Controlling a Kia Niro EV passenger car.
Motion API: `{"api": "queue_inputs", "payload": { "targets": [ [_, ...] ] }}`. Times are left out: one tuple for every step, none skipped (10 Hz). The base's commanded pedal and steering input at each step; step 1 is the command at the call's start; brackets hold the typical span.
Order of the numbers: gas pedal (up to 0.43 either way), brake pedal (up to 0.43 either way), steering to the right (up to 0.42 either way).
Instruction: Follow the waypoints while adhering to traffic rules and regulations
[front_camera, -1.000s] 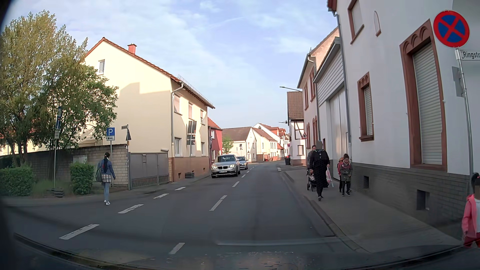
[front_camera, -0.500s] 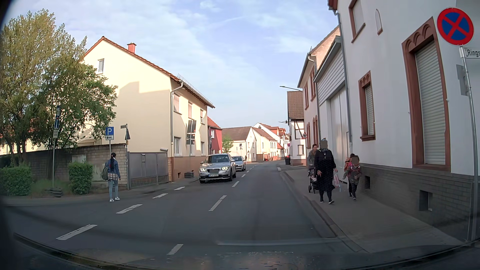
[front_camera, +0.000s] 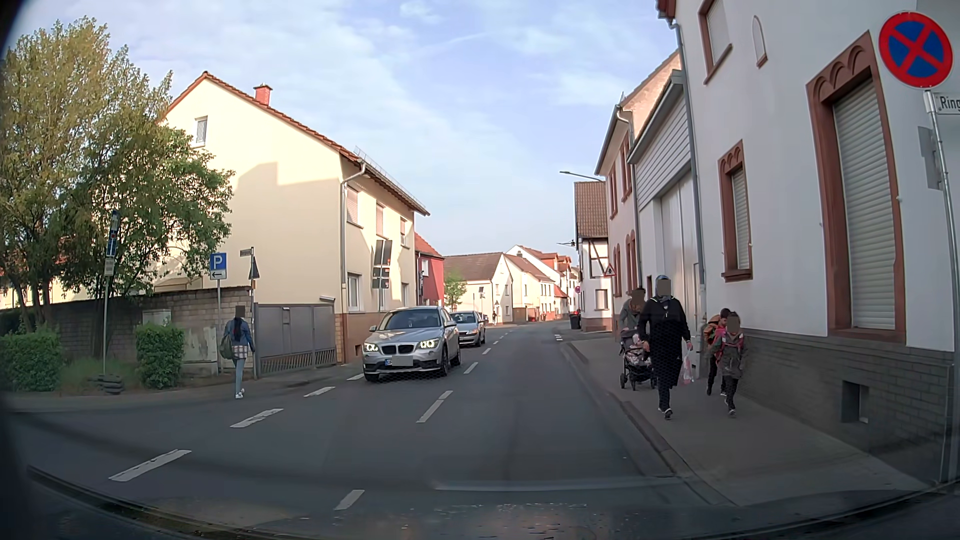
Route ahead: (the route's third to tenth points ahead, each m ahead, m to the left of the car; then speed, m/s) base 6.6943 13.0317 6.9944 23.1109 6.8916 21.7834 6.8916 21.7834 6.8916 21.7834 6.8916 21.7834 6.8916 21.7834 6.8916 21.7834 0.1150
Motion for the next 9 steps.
{"api": "queue_inputs", "payload": {
  "targets": [
    [0.0,0.104,-0.005],
    [0.0,0.104,-0.005],
    [0.0,0.098,-0.005],
    [0.0,0.098,-0.005],
    [0.0,0.098,-0.005],
    [0.0,0.091,-0.005],
    [0.0,0.098,-0.005],
    [0.0,0.098,-0.005],
    [0.0,0.098,-0.005]
  ]
}}
